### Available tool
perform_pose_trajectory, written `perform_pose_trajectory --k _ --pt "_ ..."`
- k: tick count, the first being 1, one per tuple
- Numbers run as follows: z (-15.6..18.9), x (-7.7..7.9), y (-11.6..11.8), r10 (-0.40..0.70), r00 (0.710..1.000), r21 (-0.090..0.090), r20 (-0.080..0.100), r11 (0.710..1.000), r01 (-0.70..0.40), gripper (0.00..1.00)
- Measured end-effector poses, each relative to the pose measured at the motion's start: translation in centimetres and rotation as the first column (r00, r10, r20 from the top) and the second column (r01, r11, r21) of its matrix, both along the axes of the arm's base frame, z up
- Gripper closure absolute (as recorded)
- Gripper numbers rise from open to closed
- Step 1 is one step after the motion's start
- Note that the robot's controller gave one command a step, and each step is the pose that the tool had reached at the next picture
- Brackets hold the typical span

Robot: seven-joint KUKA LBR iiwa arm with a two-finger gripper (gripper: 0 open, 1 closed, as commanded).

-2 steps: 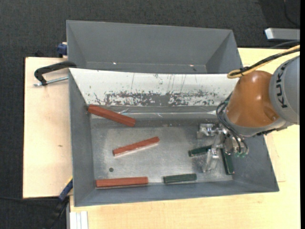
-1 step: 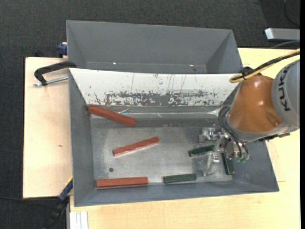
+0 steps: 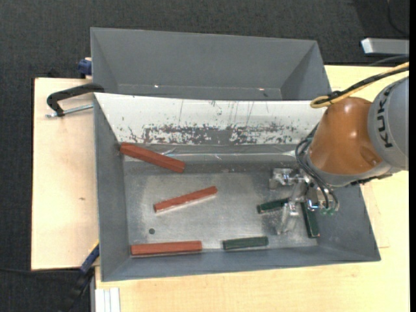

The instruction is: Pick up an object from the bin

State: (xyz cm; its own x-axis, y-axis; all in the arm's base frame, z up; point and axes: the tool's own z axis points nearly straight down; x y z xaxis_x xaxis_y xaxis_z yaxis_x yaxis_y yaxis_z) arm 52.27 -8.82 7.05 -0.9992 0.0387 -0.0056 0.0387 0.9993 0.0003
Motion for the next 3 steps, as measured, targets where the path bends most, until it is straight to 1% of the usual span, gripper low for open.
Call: perform_pose_trajectory --k 1,3 --pt "0.08 -1.17 -0.03 -0.035 0.999 0.001 -0.006 0.999 0.035 1.00" --pt "0.33 -1.22 -0.01 -0.035 0.999 0.001 -0.006 0.999 0.035 1.00"
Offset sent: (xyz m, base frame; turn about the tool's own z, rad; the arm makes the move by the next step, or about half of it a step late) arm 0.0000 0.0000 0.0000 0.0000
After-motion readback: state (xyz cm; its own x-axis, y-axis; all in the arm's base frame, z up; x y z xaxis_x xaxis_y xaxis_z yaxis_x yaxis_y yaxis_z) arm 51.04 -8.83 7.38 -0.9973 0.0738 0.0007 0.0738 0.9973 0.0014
